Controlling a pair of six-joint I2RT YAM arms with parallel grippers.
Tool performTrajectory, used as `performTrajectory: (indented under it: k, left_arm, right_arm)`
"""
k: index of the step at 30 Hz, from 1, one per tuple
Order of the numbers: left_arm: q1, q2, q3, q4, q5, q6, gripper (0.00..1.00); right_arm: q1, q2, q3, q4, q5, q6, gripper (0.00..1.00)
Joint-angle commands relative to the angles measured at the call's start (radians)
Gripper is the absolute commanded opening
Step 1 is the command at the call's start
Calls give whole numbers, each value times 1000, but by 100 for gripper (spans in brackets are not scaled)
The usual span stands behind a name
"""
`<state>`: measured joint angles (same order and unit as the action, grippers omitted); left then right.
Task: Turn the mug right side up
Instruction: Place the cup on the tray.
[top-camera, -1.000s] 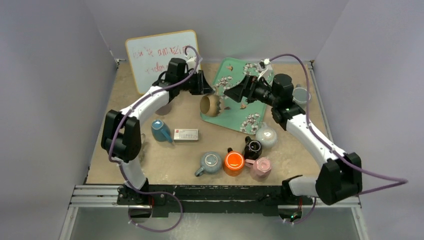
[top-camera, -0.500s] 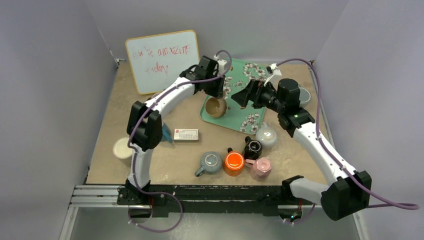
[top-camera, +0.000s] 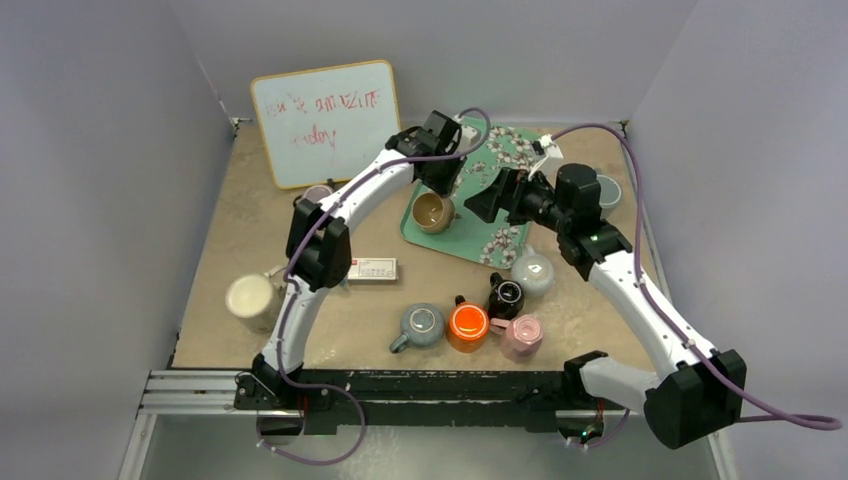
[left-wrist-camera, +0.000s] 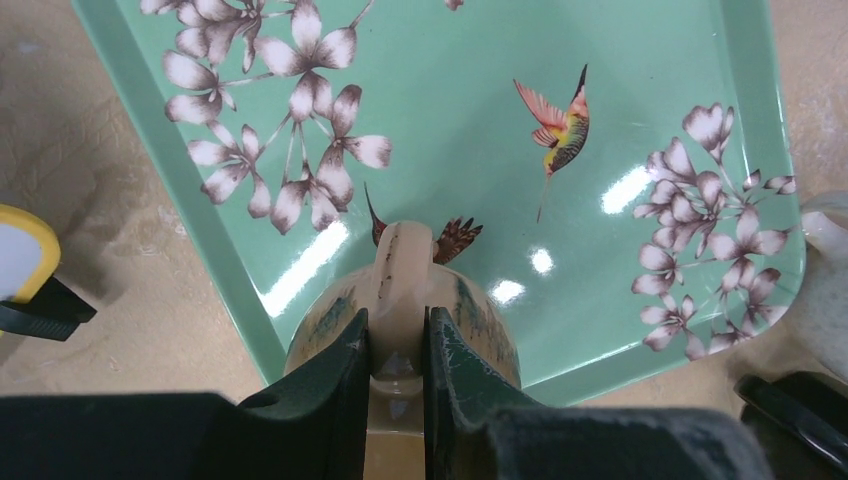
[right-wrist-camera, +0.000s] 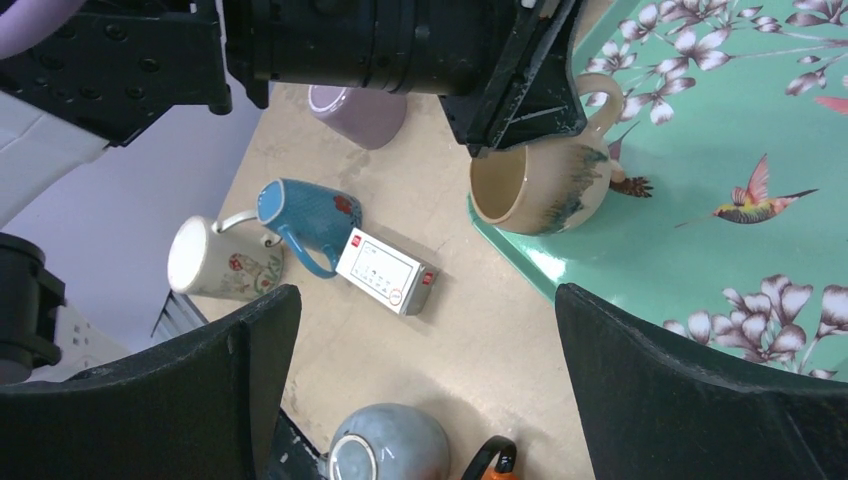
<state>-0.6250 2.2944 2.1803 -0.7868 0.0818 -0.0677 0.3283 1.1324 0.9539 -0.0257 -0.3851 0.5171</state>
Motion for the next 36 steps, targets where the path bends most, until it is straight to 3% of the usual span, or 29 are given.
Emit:
performTrajectory:
  k: [1,5,7,15,36]
  left_arm:
    - [-25,17,88,-33,-58,59,10]
    - [-31,35,123,-59,-10,51,29]
    - [-30,32,128,-63,30,43,34]
    - [-31,9,121,-36,115,15,38]
    - [28,-120,71,51,147,-105,42]
  right_arm:
    - [0,-40,-14,7,-8,-22,99]
    - [0,-43,-24,12,-15,-26,98]
    - [0,-45,-25,13,-17,-25,98]
    - [0,-68,-48,42,-23,-10,98]
    - [0,-120,-72,55,-1,-28,97]
